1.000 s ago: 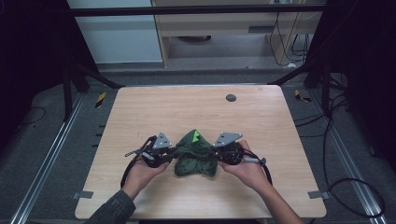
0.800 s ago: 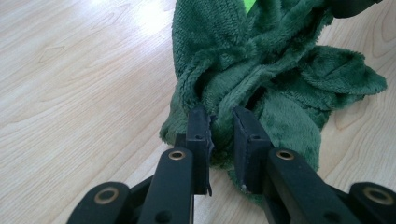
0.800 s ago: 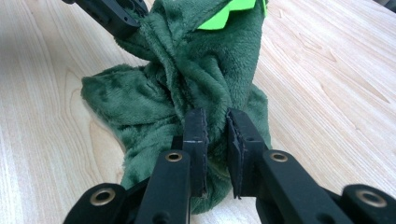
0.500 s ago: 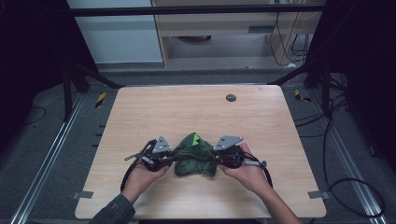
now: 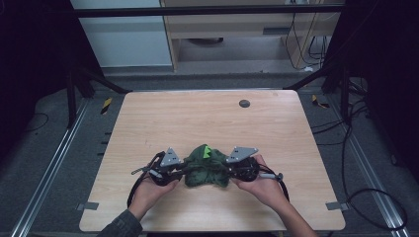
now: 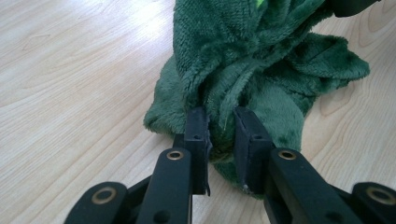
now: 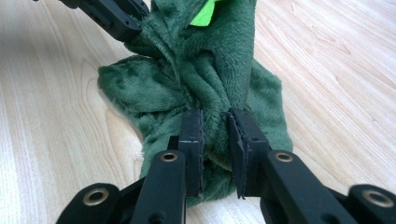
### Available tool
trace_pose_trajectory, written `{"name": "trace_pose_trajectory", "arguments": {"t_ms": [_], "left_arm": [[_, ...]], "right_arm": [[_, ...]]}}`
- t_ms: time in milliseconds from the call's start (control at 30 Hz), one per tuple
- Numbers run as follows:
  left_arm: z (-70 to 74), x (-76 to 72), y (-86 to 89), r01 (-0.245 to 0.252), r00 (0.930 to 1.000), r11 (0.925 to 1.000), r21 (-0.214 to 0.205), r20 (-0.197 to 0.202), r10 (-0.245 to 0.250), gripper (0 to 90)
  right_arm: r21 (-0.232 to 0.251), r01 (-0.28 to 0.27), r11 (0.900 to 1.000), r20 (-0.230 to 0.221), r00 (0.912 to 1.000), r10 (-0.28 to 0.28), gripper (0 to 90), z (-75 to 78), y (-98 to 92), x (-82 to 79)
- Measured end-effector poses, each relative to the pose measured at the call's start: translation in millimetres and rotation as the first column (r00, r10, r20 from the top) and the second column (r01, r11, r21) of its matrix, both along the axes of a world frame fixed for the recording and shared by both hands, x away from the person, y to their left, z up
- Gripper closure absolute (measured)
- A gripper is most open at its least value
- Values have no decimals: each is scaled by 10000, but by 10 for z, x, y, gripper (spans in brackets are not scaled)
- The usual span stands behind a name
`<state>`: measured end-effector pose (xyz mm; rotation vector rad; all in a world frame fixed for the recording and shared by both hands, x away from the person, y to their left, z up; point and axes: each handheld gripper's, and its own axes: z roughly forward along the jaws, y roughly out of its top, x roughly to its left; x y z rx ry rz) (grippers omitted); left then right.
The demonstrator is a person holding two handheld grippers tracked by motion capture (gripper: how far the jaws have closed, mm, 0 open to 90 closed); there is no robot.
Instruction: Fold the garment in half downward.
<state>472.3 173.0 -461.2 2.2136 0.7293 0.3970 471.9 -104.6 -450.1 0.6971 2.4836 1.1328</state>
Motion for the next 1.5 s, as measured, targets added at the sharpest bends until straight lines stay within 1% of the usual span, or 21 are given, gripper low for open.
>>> {"name": "trace_pose_trajectory", "arguments": {"t_ms": [200, 267, 367, 833, 1133, 1233, 1400, 1500], "left_arm": [[-31, -34, 5, -34, 10000, 10000, -27, 26, 34, 763], [-42, -44, 9, -52, 10000, 10000, -54, -3, 52, 757], [-59, -62, 22, -63, 10000, 10000, -73, -36, 63, 755], [-58, -99, 34, -23, 10000, 9999, -143, -74, 22, 747], [-66, -110, 26, 11, 10000, 9999, -155, -95, -13, 747], [-71, -97, 30, -15, 10000, 9999, -141, -84, 14, 752], [-70, -74, 36, -98, 9999, 9998, -161, -32, 97, 791], [-51, -68, 39, -185, 9998, 9995, -262, 74, 187, 805]], "right_arm": [[7, -86, 10000, -16, 10000, 86, 751, -40, -3, -43], [9, -42, 10000, -44, 10000, 42, 735, -47, -2, -53], [-13, -56, 10000, -69, 10000, 56, 733, -55, -12, -68], [-124, -97, 9999, -152, 9998, 95, 721, -90, -39, -124], [-87, -148, 9999, -180, 9997, 146, 720, -119, -43, -159], [-74, -169, 9998, -165, 9997, 168, 732, -122, -36, -159], [-11, -133, 9999, -100, 9999, 133, 801, -107, -31, -146], [35, -98, 9999, -17, 10000, 98, 828, -85, -31, -136]]}}
